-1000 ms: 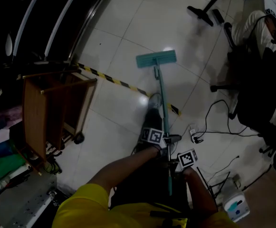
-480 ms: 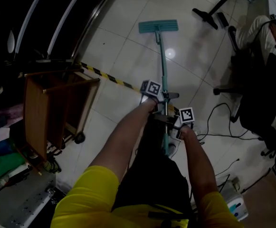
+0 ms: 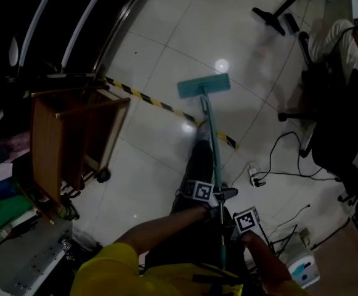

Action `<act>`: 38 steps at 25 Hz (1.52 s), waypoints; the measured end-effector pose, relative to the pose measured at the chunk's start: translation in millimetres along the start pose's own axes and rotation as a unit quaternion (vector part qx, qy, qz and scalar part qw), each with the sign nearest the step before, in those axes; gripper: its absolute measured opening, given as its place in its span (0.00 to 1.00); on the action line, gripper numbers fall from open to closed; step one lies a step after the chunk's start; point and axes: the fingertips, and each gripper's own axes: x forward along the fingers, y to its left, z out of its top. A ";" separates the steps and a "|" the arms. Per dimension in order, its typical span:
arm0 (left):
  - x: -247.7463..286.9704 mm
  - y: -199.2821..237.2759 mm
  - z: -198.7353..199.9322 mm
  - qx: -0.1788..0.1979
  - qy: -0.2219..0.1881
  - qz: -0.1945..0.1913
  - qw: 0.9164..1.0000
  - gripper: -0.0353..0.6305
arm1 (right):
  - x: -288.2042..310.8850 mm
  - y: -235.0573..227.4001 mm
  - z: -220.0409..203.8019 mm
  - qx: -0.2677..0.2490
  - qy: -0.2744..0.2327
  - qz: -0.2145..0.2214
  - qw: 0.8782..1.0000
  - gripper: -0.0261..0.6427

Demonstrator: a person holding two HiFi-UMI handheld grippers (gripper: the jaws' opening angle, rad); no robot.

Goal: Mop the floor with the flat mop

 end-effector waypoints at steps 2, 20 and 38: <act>-2.4 3.6 -0.9 0.008 -0.001 -0.019 1.000 0.18 | 5.9 -9.4 0.9 -0.006 0.004 -0.021 1.000 0.05; -5.4 44.8 269.9 0.069 0.018 0.045 0.996 0.06 | 16.8 -54.3 288.2 -0.034 -0.078 -0.054 0.995 0.04; -1.9 -62.0 4.6 0.020 0.002 -0.050 0.999 0.14 | -7.2 34.5 9.3 -0.047 -0.015 -0.035 0.998 0.05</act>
